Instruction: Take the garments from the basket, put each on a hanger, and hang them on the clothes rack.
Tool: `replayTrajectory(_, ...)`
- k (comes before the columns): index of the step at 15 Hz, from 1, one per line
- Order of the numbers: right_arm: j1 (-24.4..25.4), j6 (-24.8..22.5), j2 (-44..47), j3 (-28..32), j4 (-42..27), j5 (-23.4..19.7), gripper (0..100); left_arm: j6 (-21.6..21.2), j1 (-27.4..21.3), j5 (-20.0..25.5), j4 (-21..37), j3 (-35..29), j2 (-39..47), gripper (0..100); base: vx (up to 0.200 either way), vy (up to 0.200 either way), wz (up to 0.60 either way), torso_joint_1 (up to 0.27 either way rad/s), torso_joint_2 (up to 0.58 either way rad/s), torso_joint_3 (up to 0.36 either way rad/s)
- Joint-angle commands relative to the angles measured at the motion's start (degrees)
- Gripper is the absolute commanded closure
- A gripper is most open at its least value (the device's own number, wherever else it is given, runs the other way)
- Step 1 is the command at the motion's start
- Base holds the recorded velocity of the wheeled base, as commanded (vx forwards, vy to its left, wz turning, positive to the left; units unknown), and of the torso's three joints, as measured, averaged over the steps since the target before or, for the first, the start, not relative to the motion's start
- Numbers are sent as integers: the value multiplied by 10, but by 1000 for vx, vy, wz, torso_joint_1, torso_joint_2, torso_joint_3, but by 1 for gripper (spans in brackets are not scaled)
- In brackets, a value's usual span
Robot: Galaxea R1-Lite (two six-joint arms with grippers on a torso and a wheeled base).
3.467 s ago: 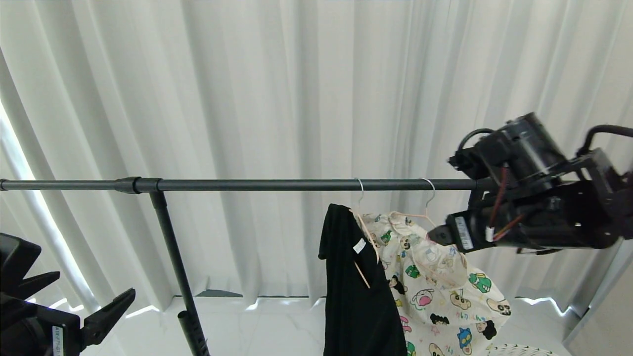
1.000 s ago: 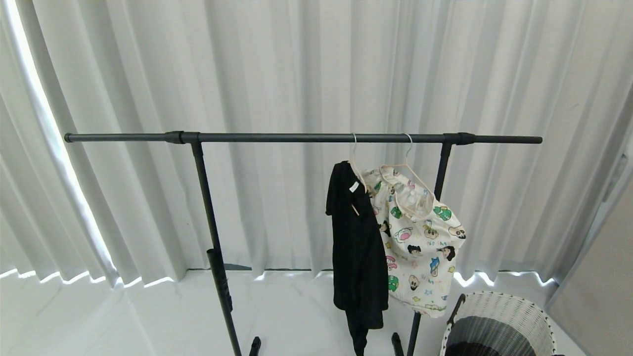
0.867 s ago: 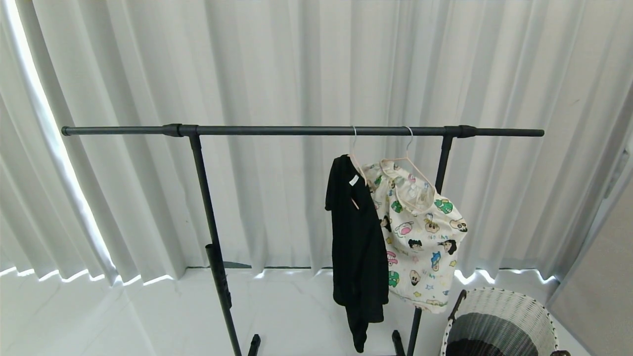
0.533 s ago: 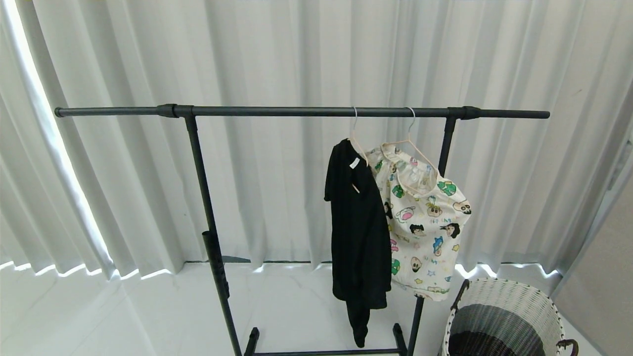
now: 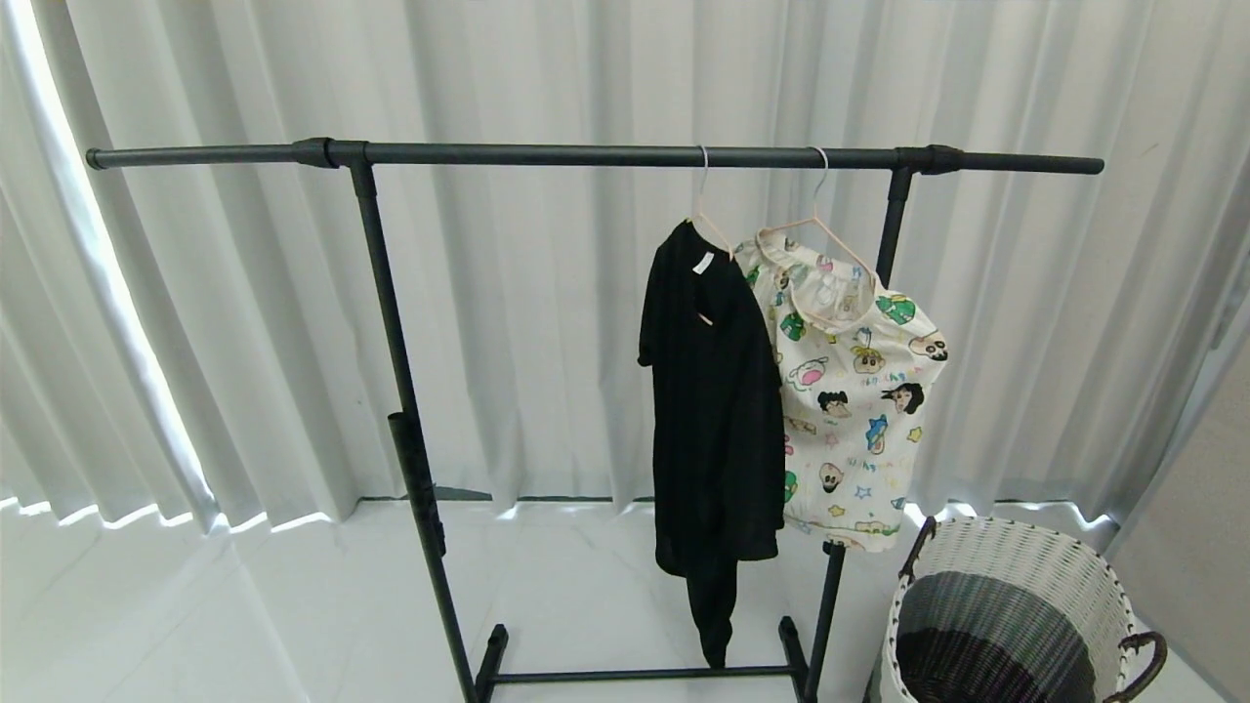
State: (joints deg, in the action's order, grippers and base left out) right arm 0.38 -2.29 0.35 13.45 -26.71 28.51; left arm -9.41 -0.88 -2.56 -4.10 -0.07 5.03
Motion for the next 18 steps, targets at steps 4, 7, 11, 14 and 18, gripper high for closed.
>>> replayTrajectory(4, 0, -3, -4, -5, 11, -49, 0, 28, -21, 24, 5, 1, -6, 0, 0, 0, 0, -178, 480, 291)
replayTrajectory(7, 0, -74, -4, -34, 80, -191, 0, 22, -19, 65, 27, 1, -8, 0, 0, 0, 0, -155, 455, 302)
replayTrajectory(11, 0, -85, -4, -76, 171, -227, 0, 26, 4, 65, 30, 1, -49, 0, 0, 0, 0, -32, 186, 117)
replayTrajectory(14, -1, -49, -4, -91, 195, -218, 0, 23, 4, 65, 30, 1, -49, 0, 0, 0, 0, -7, 7, 19)
replayTrajectory(18, -1, -22, -4, -134, 324, -294, 0, 30, 4, 65, 30, 1, -49, 0, 0, 0, 0, -36, 92, 59)
